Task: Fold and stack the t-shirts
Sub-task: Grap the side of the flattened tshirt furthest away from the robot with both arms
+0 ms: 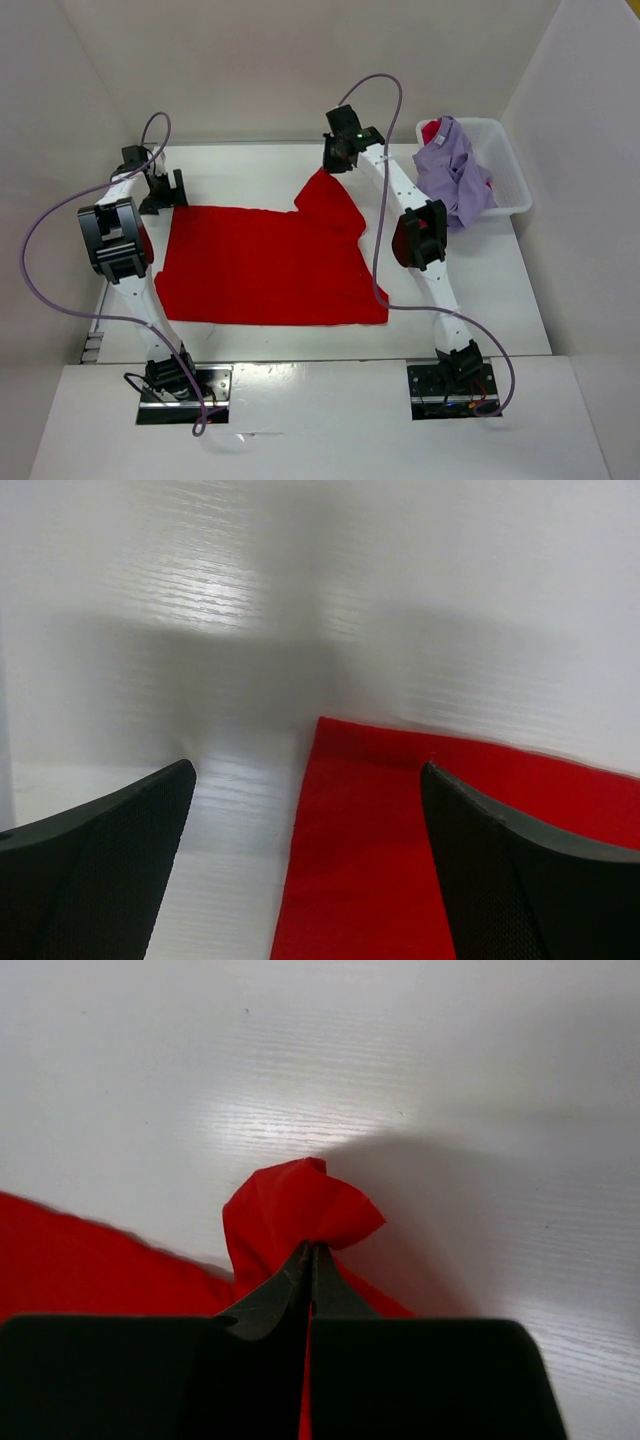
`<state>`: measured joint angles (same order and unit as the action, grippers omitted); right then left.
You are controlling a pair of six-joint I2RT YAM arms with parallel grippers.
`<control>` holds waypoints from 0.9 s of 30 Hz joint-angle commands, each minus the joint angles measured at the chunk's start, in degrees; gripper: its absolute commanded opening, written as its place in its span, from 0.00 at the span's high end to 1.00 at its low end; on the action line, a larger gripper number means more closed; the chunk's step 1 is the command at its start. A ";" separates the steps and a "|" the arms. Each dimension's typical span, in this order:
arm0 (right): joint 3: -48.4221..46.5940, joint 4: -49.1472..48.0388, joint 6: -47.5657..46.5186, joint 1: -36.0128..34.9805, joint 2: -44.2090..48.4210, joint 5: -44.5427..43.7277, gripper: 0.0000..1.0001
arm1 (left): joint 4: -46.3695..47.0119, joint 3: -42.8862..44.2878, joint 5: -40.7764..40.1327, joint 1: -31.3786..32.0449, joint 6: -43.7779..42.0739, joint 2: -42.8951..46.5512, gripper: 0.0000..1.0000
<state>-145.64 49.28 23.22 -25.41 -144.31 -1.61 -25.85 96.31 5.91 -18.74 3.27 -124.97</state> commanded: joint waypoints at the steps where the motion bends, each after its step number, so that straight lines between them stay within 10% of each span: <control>1: 1.77 -0.06 -0.64 -1.40 3.86 0.55 1.00 | 0.27 0.63 1.39 0.81 0.86 -0.89 0.00; 11: 3.43 -0.06 -0.64 -1.40 5.53 0.02 1.00 | 0.18 0.02 1.47 2.65 1.91 -5.02 0.08; 23: 32.13 -13.22 1.30 -1.93 20.10 2.83 1.00 | 0.01 -2.70 1.47 2.66 -2.12 -3.01 0.92; 27: 39.81 -16.14 1.30 -1.93 25.03 3.98 1.00 | 1.58 -6.74 1.47 3.18 -6.24 1.65 1.00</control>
<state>-108.99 39.68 24.14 -26.65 -126.26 1.06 -20.23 93.47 6.35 -16.36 1.17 -125.23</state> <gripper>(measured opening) 0.004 0.011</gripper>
